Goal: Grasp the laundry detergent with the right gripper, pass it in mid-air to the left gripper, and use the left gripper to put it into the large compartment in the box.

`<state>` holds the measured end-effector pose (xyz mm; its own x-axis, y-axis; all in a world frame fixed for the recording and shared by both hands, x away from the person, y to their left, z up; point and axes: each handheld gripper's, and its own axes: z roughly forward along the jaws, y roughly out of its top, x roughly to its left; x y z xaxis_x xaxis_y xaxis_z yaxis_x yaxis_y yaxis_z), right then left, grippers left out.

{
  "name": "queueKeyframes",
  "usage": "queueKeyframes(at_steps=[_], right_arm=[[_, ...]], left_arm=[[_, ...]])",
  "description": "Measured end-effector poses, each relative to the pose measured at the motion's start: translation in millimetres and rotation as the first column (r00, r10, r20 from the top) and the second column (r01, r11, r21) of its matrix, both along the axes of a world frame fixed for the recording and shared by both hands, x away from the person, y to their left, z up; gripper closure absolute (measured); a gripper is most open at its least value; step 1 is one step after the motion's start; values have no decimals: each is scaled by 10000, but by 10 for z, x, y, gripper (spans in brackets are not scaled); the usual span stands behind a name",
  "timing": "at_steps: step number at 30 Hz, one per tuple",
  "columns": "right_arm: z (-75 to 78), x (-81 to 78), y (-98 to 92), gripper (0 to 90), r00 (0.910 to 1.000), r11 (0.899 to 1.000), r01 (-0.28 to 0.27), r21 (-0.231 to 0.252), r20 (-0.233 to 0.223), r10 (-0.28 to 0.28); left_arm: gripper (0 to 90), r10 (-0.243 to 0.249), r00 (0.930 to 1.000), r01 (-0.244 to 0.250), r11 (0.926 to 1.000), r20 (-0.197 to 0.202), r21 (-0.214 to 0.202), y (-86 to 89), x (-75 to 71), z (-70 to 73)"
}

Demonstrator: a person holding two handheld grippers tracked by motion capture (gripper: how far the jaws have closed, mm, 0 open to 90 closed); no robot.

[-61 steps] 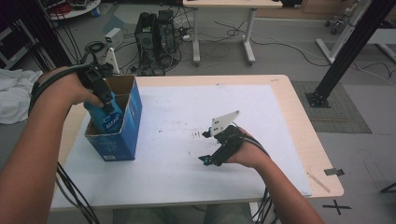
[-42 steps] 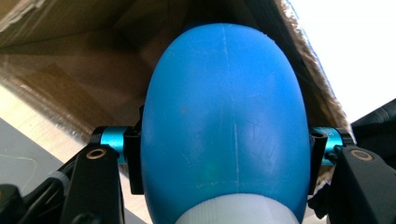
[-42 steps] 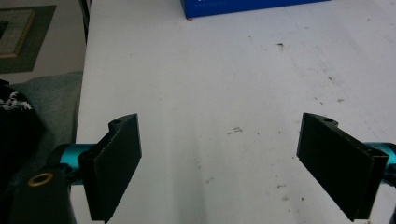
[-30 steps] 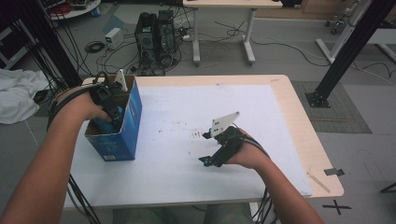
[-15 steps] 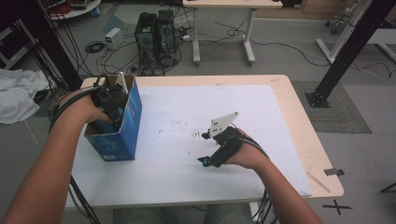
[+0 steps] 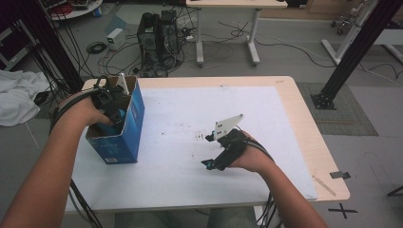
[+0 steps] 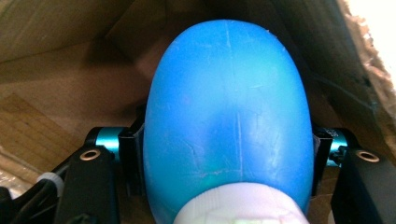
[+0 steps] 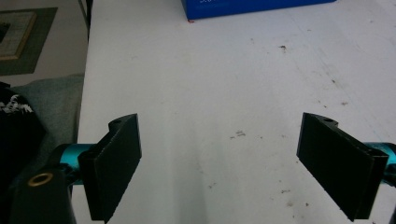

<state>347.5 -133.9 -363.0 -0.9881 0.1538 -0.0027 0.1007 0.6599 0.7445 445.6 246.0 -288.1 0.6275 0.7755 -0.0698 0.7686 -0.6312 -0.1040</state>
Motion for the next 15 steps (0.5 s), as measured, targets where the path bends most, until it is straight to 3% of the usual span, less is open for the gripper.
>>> queueKeyframes(at_steps=[15], right_arm=[[8, -4, -4, 130, 10000, 10000, 41, 70, 15, -41]], left_arm=[[315, -288, 9995, 288, 9996, 120, 56, -31, -23, 75]])
